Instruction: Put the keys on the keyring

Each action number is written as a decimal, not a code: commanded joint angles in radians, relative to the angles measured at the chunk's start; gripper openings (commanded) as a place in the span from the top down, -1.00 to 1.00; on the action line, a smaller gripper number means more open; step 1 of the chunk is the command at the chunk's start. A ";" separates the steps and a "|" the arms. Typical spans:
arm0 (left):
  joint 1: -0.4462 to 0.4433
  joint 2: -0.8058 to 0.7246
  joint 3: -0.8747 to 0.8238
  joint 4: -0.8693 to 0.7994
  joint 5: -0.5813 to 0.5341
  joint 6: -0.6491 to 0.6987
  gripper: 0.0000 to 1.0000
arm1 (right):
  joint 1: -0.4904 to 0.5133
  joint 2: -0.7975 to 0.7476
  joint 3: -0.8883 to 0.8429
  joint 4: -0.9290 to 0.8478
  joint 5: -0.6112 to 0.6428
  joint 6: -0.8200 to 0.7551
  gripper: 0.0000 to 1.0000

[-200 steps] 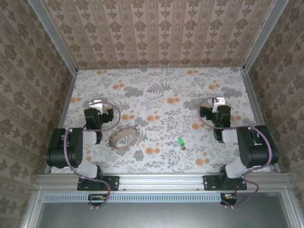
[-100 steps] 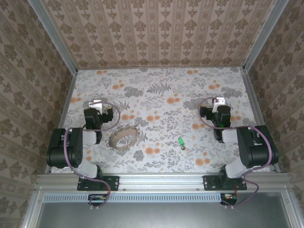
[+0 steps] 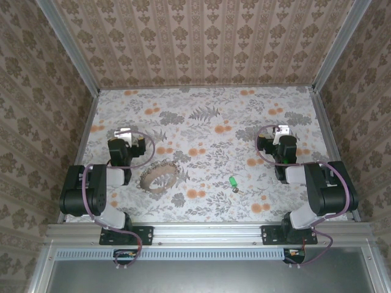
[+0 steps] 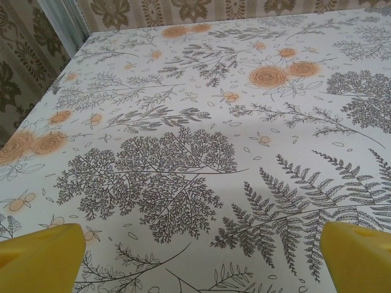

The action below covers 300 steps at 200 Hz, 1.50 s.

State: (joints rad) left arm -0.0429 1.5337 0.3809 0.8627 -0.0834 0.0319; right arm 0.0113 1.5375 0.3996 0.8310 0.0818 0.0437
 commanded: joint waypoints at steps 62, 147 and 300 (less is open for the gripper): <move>-0.026 -0.270 0.077 -0.335 -0.098 -0.004 -1.00 | 0.009 -0.202 0.050 -0.201 0.114 0.035 -0.93; -0.126 -0.481 0.278 -0.911 -0.060 -0.258 -1.00 | 0.011 -0.369 0.218 -0.592 -0.157 0.274 -0.88; -0.601 -0.270 0.467 -1.454 0.006 -0.265 -0.59 | 0.383 -0.241 0.216 -0.726 -0.386 0.429 -0.65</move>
State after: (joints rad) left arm -0.5751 1.1786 0.7723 -0.4580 -0.0502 -0.2924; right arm 0.3561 1.2701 0.6338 0.1036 -0.2993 0.4286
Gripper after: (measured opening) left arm 0.816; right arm 0.829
